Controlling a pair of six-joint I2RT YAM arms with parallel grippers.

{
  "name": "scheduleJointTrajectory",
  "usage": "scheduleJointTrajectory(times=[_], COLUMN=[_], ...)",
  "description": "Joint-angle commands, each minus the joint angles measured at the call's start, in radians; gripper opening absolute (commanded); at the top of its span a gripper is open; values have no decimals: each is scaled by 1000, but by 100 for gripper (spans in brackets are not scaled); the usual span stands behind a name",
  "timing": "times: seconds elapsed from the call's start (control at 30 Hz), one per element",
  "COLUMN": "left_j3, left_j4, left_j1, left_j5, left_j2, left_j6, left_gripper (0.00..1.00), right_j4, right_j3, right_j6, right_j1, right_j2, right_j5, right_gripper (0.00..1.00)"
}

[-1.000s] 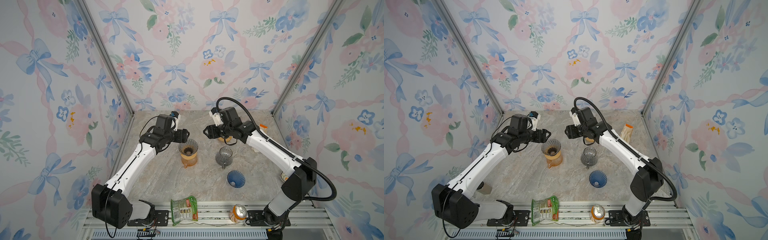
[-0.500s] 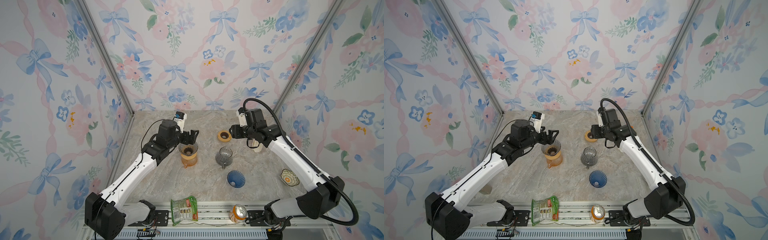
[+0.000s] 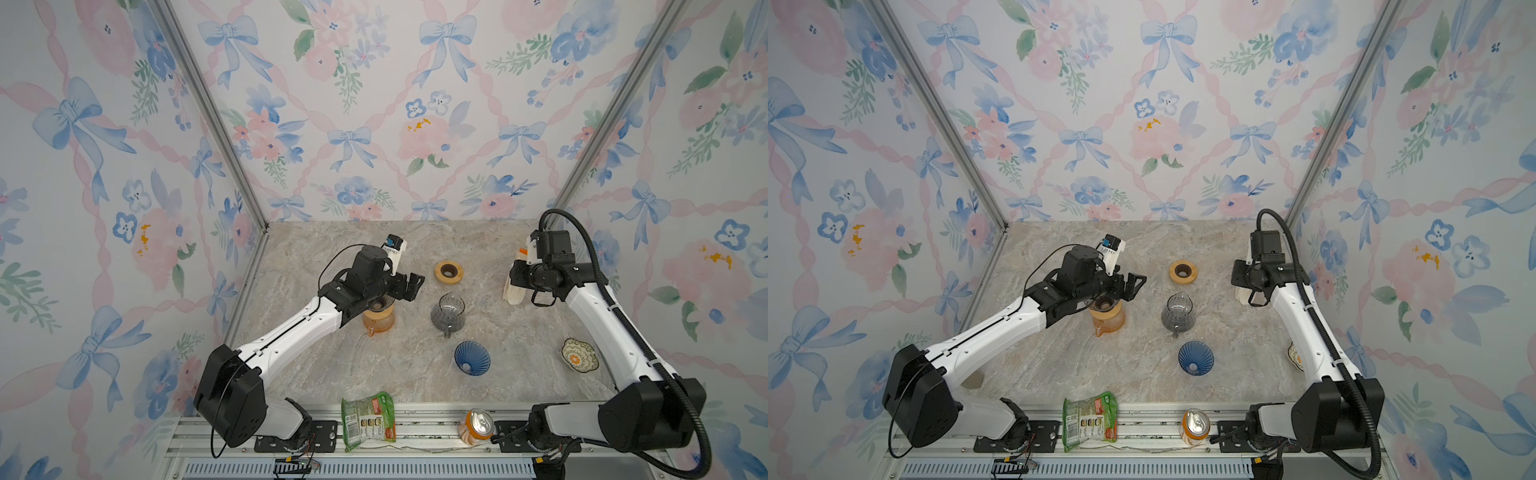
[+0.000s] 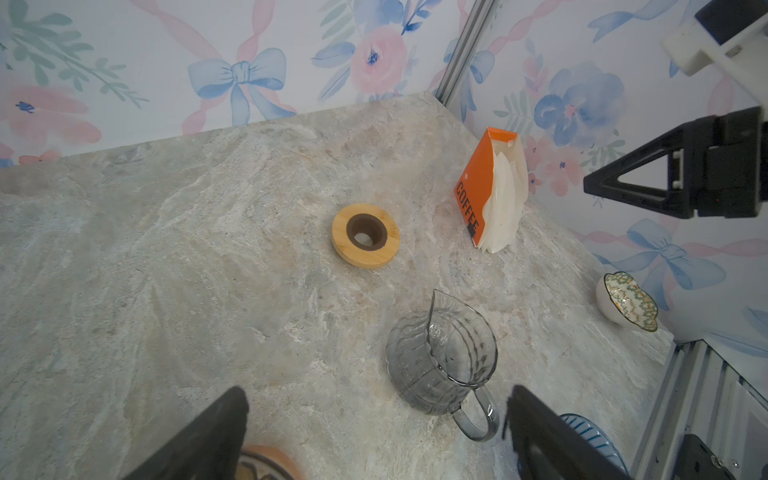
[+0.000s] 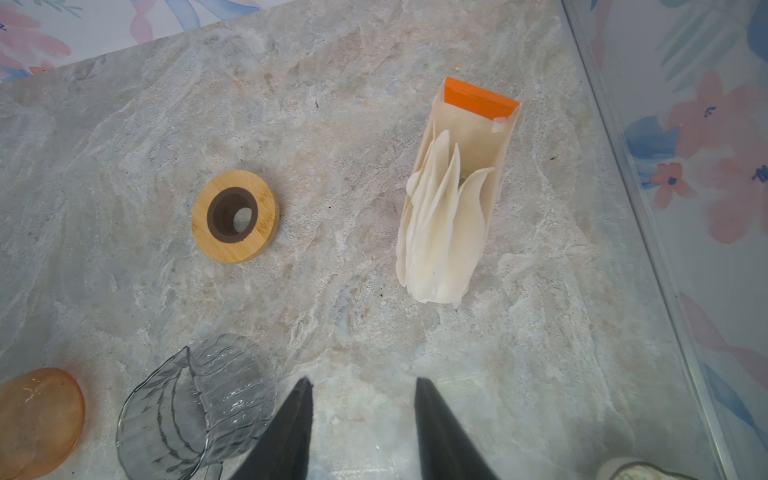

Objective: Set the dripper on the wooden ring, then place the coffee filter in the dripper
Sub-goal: 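Move the right gripper over the orange COFFEE filter box while the left gripper hovers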

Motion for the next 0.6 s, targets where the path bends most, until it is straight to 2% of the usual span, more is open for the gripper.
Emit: scheduleJointTrajectory(times=[0.0, 0.27, 0.4, 0.47, 0.57], left_j3=[42, 59, 73, 78, 80], left_j4=[27, 44, 43, 42, 43], left_j1=[-19, -53, -63, -64, -66], left_j5=[7, 11, 16, 15, 14], left_j2=[29, 92, 116, 123, 127], left_j6=[-1, -12, -13, -15, -18], left_gripper=[98, 98, 98, 98, 98], right_j4=[24, 86, 111, 126, 153], right_j3=[-16, -7, -3, 4, 15], right_j6=[2, 3, 5, 15, 38], right_j1=[-48, -142, -171, -186, -195], right_j2=[8, 77, 110, 130, 158], right_j5=[-11, -42, -59, -81, -88], right_gripper=[39, 29, 20, 13, 13])
